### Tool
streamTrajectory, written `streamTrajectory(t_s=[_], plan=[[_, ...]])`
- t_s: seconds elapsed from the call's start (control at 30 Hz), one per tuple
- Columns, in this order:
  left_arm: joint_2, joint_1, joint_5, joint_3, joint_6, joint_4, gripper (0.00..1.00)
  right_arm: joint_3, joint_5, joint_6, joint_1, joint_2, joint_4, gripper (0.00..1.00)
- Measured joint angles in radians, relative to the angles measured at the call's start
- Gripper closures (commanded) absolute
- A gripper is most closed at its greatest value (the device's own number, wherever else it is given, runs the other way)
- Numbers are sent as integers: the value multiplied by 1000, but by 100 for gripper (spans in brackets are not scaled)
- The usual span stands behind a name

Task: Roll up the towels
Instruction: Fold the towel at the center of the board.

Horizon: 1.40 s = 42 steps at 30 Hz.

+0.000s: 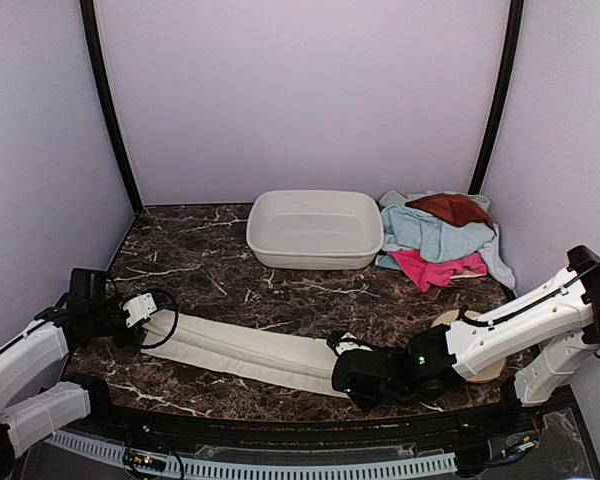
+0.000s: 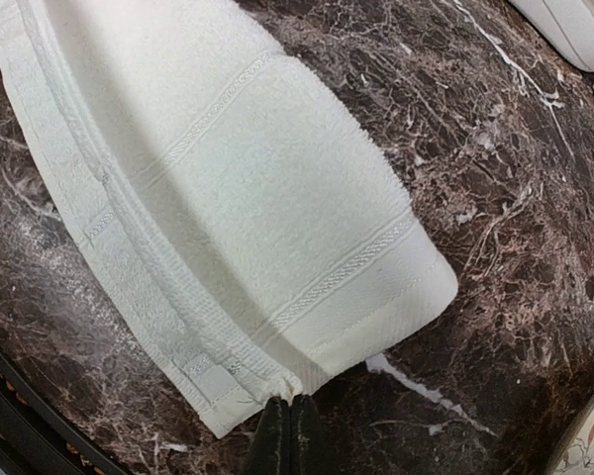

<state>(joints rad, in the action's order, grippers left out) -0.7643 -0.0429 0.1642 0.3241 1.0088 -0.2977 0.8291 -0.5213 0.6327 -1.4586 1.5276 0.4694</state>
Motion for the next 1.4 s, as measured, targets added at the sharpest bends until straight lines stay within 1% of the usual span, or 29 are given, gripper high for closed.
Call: streamTrajectory(t_s=[0.17,0.23,0.4,0.5,0.63,0.7,0.83,0.9,0.97,1.07,1.17,1.23,1.3,1.4], plan=[[9,0,-1,0,2,-12,100,-1,-15,37,-29,19,10,100],[17,0,0,0,5,-26,98,-2,-18,48,-34,19,11,100],[49,0,-1,0,39,-86,83,-2,-10,57,-47,19,29,72],[69,1,-7,0,59,-130,75,-1,11,53,-57,19,52,61],[89,1,-6,3,81,-204,62,1,29,56,-75,19,80,59],[97,1,-5,13,89,-246,56,1,34,58,-79,16,96,55],[115,1,-4,65,106,-330,52,5,40,58,-72,-34,132,50],[119,1,-4,90,113,-357,51,17,54,58,-56,-69,142,50],[118,1,-2,125,118,-390,51,37,79,55,-19,-108,140,51],[100,1,12,178,124,-428,52,73,137,45,69,-152,111,56],[65,1,40,222,115,-429,51,103,206,35,162,-156,53,60],[37,1,72,226,99,-399,51,108,270,37,224,-143,-2,63],[-1,1,100,219,74,-350,51,108,326,43,271,-114,-50,69],[-93,0,112,190,30,-237,46,101,414,71,330,-46,-135,75]])
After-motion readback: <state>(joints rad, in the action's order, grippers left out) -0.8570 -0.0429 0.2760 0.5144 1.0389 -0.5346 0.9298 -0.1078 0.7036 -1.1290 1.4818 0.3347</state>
